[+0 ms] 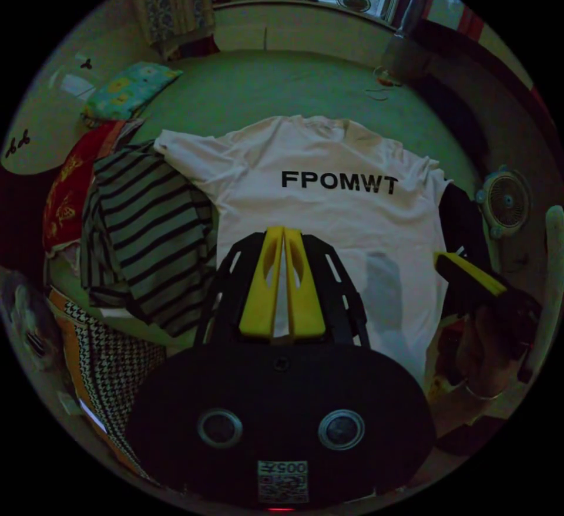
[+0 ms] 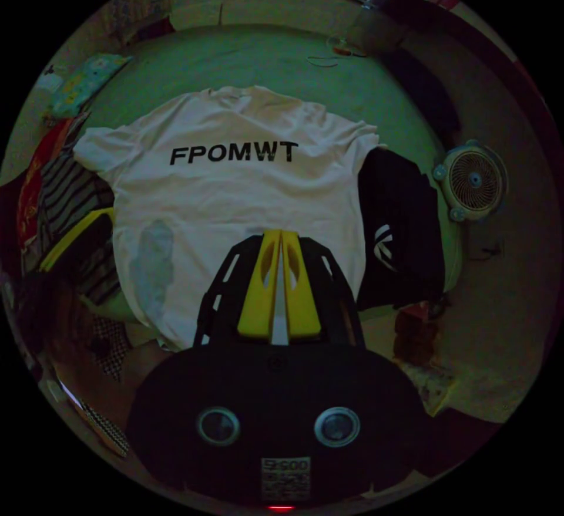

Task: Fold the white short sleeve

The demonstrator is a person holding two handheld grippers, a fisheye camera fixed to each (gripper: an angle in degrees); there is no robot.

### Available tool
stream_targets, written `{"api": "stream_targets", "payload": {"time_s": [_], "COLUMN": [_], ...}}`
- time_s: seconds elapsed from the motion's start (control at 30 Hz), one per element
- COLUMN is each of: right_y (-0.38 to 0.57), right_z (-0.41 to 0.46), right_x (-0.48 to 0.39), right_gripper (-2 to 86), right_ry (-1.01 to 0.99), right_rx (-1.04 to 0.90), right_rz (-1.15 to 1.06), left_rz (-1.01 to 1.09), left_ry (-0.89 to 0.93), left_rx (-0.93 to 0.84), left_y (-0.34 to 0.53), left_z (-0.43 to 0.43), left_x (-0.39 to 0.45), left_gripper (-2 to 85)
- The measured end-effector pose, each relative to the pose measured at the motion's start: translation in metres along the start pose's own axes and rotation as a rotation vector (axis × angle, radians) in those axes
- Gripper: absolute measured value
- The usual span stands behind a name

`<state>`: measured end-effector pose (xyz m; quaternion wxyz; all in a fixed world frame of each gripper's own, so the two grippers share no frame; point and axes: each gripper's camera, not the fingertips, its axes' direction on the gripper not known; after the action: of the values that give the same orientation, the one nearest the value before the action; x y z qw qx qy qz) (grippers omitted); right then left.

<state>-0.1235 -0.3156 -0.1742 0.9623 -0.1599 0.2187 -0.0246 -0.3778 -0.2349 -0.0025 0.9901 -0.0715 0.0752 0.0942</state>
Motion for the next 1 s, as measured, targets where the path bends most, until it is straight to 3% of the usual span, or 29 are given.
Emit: {"api": "stream_targets", "payload": {"time_s": [1.0], "right_y": [0.000], "right_z": [0.028], "right_x": [-0.004], "right_gripper": [-1.0], "right_ry": [-0.016], "right_rx": [-0.043], "right_rz": [-0.019], "left_rz": [0.021], "left_ry": [0.006], "left_rx": [-0.046], "left_y": [-0.011], "left_z": [0.055], "left_x": [0.007], "left_gripper": [0.2]}}
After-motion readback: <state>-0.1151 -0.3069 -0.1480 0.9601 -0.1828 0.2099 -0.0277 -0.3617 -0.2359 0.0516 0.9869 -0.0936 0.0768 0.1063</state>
